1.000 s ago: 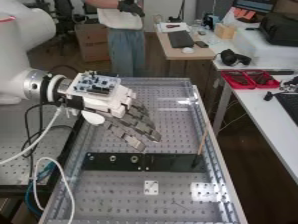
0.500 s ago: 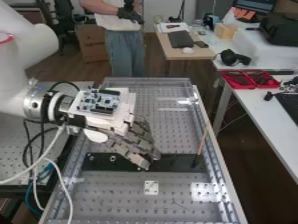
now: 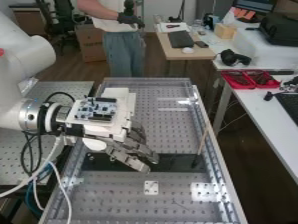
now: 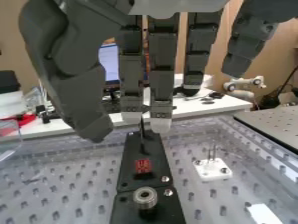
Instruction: Grab the bearing and place it in the white container
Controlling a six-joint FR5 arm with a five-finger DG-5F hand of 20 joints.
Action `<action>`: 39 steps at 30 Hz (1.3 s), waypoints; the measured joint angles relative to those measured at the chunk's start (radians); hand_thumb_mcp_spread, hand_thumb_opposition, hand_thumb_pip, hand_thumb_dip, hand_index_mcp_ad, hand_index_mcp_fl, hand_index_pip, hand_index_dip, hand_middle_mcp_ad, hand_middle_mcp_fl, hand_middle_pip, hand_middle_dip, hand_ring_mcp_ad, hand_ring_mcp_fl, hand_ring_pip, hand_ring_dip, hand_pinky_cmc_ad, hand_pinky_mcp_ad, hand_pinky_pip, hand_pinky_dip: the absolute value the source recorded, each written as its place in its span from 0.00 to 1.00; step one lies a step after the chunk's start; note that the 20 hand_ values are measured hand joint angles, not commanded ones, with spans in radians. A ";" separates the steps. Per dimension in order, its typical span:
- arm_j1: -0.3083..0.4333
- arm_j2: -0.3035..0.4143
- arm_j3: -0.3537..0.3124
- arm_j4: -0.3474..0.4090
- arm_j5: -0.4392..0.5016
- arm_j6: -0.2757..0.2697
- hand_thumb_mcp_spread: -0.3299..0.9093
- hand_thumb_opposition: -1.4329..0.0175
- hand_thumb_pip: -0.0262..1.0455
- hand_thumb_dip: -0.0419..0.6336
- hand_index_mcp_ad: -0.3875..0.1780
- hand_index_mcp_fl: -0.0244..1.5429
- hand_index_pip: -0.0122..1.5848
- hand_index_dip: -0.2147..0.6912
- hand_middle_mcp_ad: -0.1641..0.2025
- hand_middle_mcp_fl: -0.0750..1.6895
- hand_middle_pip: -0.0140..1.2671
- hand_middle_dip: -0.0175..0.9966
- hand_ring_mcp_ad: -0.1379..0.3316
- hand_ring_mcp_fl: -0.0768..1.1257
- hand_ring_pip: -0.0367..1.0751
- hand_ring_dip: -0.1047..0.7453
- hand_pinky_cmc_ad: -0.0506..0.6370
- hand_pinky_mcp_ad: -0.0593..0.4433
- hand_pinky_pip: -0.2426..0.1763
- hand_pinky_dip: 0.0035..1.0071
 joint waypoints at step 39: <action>-0.025 -0.098 0.000 0.140 -0.072 -0.044 0.65 0.41 0.61 0.51 0.62 0.29 0.64 0.33 0.66 0.45 0.38 0.64 0.51 0.31 0.12 0.67 0.63 0.74 0.43 0.18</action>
